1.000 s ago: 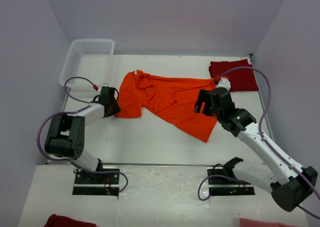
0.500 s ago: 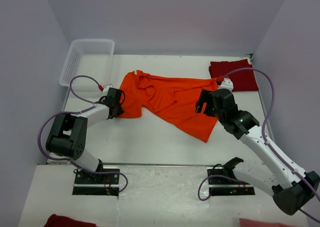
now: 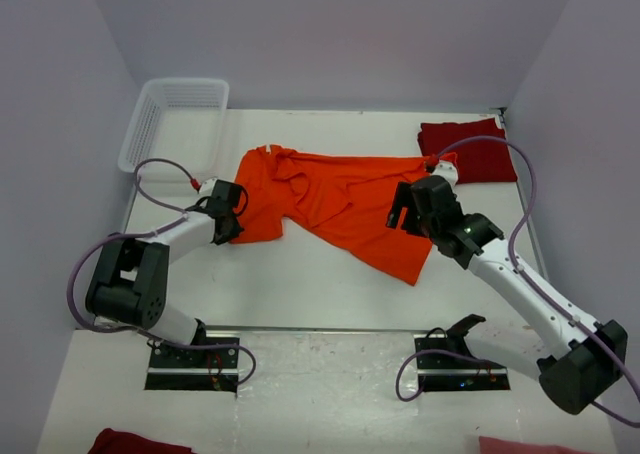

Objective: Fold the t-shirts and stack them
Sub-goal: Flatten out the tshirt

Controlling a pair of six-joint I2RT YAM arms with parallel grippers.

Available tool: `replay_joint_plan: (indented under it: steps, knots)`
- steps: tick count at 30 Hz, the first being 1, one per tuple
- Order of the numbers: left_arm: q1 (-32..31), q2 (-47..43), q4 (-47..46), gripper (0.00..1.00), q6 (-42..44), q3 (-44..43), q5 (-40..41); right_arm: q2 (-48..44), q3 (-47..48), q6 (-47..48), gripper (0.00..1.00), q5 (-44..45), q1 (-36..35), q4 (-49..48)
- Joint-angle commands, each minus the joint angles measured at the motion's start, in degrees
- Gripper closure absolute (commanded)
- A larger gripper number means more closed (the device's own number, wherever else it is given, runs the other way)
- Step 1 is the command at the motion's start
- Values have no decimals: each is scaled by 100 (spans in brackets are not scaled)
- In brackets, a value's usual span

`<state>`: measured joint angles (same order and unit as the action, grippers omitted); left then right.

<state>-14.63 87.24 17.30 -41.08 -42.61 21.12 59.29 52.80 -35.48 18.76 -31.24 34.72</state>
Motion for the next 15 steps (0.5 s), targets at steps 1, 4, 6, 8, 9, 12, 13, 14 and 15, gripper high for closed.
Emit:
replay_joint_plan:
  steps: [1, 4, 6, 8, 9, 12, 13, 14, 15]
  knots:
    - [118, -453, 792, 100, -260, 51, 348, 503, -120, -652, 19, 259, -40, 421]
    - [145, -761, 1012, 100, -348, -124, 612, 628, -470, -1065, 20, 119, -40, 369]
    - [180, -849, 1108, 100, -357, -264, 761, 575, -699, -1389, 21, 5, -40, 255]
    - [198, -823, 1126, 100, -357, -344, 858, 505, -981, -1522, 21, -153, -31, 219]
    - [233, -814, 1109, 100, -348, -397, 867, 496, -1025, -1653, 21, -136, -40, 254]
    - [250, -718, 978, 100, -330, -441, 815, 505, -1131, -1760, 22, -154, -31, 430]
    - [250, -683, 934, 100, -313, -441, 788, 514, -1157, -1804, 22, -75, -31, 517]
    - [259, -604, 864, 100, -295, -432, 753, 479, -1218, -1830, 23, -83, -31, 562]
    - [259, -560, 828, 100, -278, -415, 735, 444, -1289, -1926, 23, -110, -31, 571]
